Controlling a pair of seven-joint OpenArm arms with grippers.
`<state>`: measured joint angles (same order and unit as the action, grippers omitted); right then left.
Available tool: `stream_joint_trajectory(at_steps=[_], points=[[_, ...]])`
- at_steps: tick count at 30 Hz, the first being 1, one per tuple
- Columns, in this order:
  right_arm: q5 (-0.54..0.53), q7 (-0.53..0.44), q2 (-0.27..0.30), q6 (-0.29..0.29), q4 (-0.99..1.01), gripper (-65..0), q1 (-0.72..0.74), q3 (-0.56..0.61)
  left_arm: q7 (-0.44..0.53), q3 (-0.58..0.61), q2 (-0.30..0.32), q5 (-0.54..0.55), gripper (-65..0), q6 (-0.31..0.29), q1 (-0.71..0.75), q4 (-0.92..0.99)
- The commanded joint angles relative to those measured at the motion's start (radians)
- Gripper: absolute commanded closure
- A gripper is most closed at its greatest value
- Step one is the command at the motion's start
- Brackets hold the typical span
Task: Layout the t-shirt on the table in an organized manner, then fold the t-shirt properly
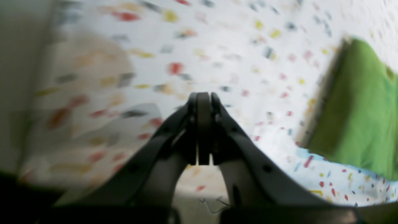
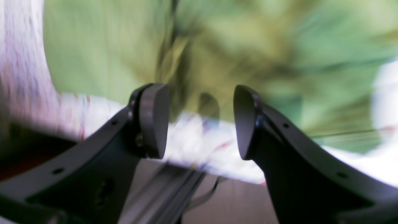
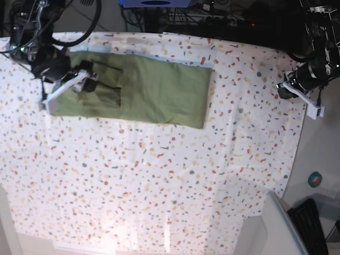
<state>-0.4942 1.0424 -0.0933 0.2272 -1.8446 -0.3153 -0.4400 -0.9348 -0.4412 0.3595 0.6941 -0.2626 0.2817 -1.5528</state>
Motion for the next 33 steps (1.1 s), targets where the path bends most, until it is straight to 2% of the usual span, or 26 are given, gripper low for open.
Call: stream_joint_trajectory(at_steps=[1,4,6,9,11,15,18,22,24,28,33], points=[[-0.014,-0.004,0.008,0.005,0.007,-35.1,0.038,-0.062,0.052,0.043,0.014,-0.007,0.0,-0.007,-0.012,-0.016],[-0.016,0.034,0.046,0.005,0.084,-49.2,0.120,-0.207,0.168,0.198,-0.001,-0.176,0.0,-0.007,-0.029,-0.004],[-0.018,0.105,0.077,0.008,0.141,-54.5,0.172,-0.273,0.213,0.278,-0.029,-0.271,0.0,-0.007,-0.048,0.048],[-0.018,0.158,0.125,0.068,0.213,-55.1,0.204,-0.319,0.222,0.285,-0.061,-0.279,0.0,-0.008,-0.071,0.130],[-0.018,0.157,0.145,0.136,0.260,-55.1,0.213,-0.339,0.225,0.290,-0.064,-0.278,0.0,-0.008,-0.086,0.173],[-0.016,0.134,0.174,0.203,0.398,-54.9,0.245,-0.342,0.227,0.296,-0.069,-0.281,0.0,-0.008,-0.123,0.223],[-0.016,0.088,0.175,0.212,0.454,-54.9,0.247,-0.336,0.227,0.298,-0.083,-0.282,0.0,-0.008,-0.140,0.231],[-0.016,0.071,0.166,0.308,0.495,-54.9,0.247,-0.317,0.227,0.299,-0.092,-0.284,0.0,-0.008,-0.144,0.231],[-0.016,0.071,0.166,0.343,0.524,-54.9,0.249,-0.285,0.227,0.336,-0.099,-0.284,0.0,-0.008,-0.146,0.231],[-0.016,0.028,0.148,0.349,0.546,-54.9,0.242,-0.224,0.227,0.397,-0.107,-0.284,0.0,-0.008,-0.146,0.226],[-0.018,0.028,0.137,0.352,0.549,-54.8,0.239,-0.184,0.227,0.404,-0.129,-0.282,0.0,-0.008,-0.146,0.217]])
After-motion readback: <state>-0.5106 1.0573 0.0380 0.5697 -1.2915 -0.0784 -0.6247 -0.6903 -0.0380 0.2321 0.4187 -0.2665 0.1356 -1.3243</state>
